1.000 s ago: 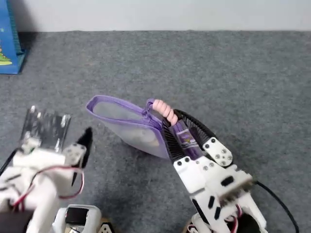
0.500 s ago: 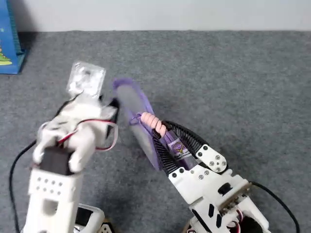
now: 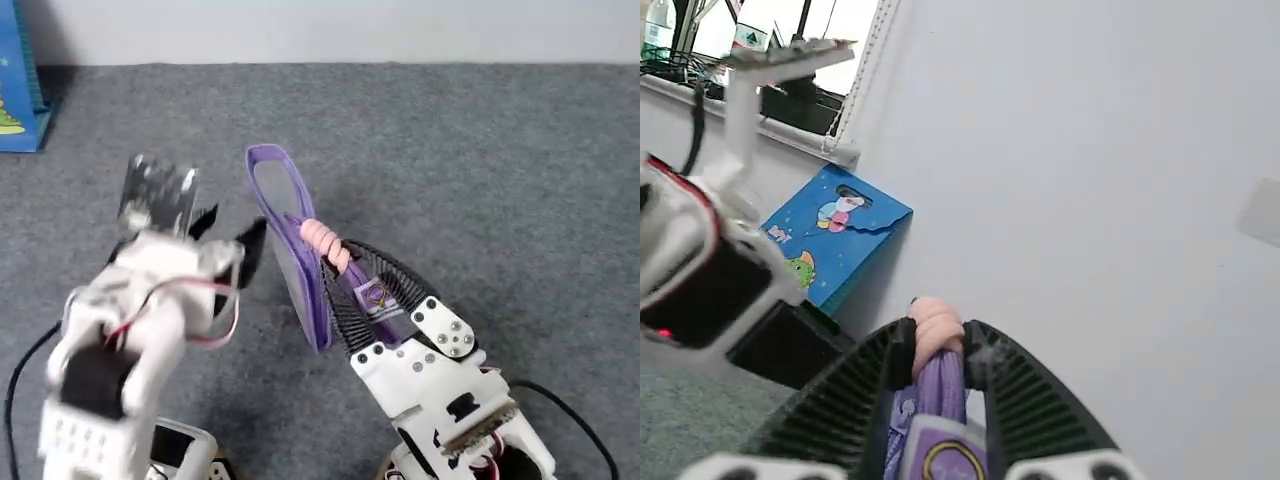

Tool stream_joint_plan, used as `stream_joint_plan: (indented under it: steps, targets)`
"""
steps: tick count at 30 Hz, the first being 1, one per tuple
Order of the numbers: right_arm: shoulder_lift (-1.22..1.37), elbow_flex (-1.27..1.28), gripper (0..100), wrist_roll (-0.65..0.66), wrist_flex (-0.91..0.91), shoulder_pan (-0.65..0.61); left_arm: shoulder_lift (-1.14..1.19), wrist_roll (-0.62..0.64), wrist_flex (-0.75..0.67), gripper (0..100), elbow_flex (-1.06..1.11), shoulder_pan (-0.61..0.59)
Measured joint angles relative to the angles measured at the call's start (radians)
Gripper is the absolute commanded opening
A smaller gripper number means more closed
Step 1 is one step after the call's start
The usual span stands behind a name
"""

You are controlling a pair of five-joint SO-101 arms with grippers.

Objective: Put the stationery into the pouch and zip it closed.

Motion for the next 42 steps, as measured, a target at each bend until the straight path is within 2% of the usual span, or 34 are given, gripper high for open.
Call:
stream_joint_plan:
  steps: [8, 14, 23, 27, 32, 36, 42]
  targets:
    - [0.0, 0.0, 0.8, 0.078, -0.025, -0.003, -0.264, -0.052, 0.247, 29, -0.003, 0.183]
    - [0.035, 0.0, 0.8, 0.104, -0.074, -0.002, -0.315, -0.044, 0.287, 29, -0.003, 0.253]
    - [0.212, 0.0, 0.8, 0.107, -0.207, -0.055, -0.315, -0.003, 0.287, 29, -0.003, 0.253]
    - [0.259, 0.0, 0.8, 0.107, -0.245, -0.072, -0.315, 0.002, 0.287, 29, -0.003, 0.164]
    - [0.287, 0.0, 0.8, 0.107, -0.276, -0.072, -0.316, 0.008, 0.213, 29, 0.034, 0.072]
    - [0.292, 0.0, 0.8, 0.107, -0.276, -0.072, -0.316, 0.011, 0.166, 29, 0.118, 0.069]
    - [0.295, 0.0, 0.8, 0.107, -0.276, -0.072, -0.316, 0.017, 0.16, 29, 0.126, 0.1]
